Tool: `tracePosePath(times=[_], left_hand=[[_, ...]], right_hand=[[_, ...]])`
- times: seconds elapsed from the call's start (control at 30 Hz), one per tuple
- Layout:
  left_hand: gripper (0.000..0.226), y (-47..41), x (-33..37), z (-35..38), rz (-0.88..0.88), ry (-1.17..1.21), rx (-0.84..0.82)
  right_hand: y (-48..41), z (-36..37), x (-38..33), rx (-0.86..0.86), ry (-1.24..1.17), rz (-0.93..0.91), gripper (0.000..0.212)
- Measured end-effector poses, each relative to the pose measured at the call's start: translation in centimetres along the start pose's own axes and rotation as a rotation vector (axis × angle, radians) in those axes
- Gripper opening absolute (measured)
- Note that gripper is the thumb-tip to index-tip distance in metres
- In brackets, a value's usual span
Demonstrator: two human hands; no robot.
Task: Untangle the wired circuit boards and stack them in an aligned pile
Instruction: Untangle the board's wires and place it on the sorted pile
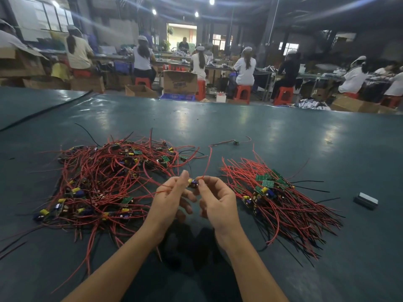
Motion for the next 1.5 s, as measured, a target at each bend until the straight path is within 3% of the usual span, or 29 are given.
tracePosePath(times=[0.1,0.2,0.3,0.37,0.4,0.5,0.57,0.67,0.9,1.07,1.27,1.37,1.5], left_hand=[[0.031,-0.2,0.0,-0.1,-0.023,0.062,0.023],[0.027,-0.2,0.1,0.1,-0.035,0.130,0.079],[0.018,-0.5,0.2,-0.4,0.014,0.200,0.200],[0.017,-0.7,0.3,-0.8,0.030,0.266,0.252],[0.018,-0.8,0.3,-0.9,0.031,0.294,0.261],[0.025,-0.7,0.4,-0.8,0.042,0.312,0.227],[0.022,-0.5,0.4,-0.7,0.063,0.301,0.162],[0.022,-0.2,0.6,-0.1,0.083,0.290,0.085],[0.020,0.1,0.7,0.0,0.202,0.089,0.026],[0.018,-0.1,0.4,0.2,0.213,0.018,0.023],[0.019,0.1,0.3,0.2,0.233,-0.037,-0.023],[0.024,0.1,0.3,0.5,0.216,-0.004,-0.009],[0.048,0.2,-0.1,0.6,0.041,0.088,0.046]], right_hand=[[0.2,0.2,-0.2,0.001,0.066,-0.012,0.012],[0.4,-0.2,-0.2,0.129,0.156,-0.059,0.009],[0.8,-0.6,-0.7,0.278,0.548,-0.349,0.018],[1.1,-0.2,-1.0,0.241,0.629,-0.497,0.007],[1.1,0.0,-0.8,0.188,0.598,-0.464,0.013],[1.1,0.9,-0.2,0.029,0.436,-0.134,0.038],[1.2,1.4,-0.1,0.011,0.267,-0.032,0.040],[1.0,1.3,-0.3,0.069,0.134,-0.083,0.032],[1.4,1.0,-0.8,0.140,0.171,-0.218,0.050],[1.1,1.0,-0.8,0.092,0.034,-0.092,0.041],[0.8,0.5,-0.4,0.193,-0.028,0.169,0.041],[0.8,0.6,-0.6,0.219,-0.068,0.143,0.042],[0.9,1.1,-0.7,0.176,-0.072,0.078,0.044]])
Point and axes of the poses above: each hand's wrist, its own y-axis away from the middle knuckle, its own z-axis out of the palm, x = y × z, the point moved 2 cm from there along -y, towards the middle knuckle, and after that the axes turned 4 degrees about -y, right-handed, at the moved point
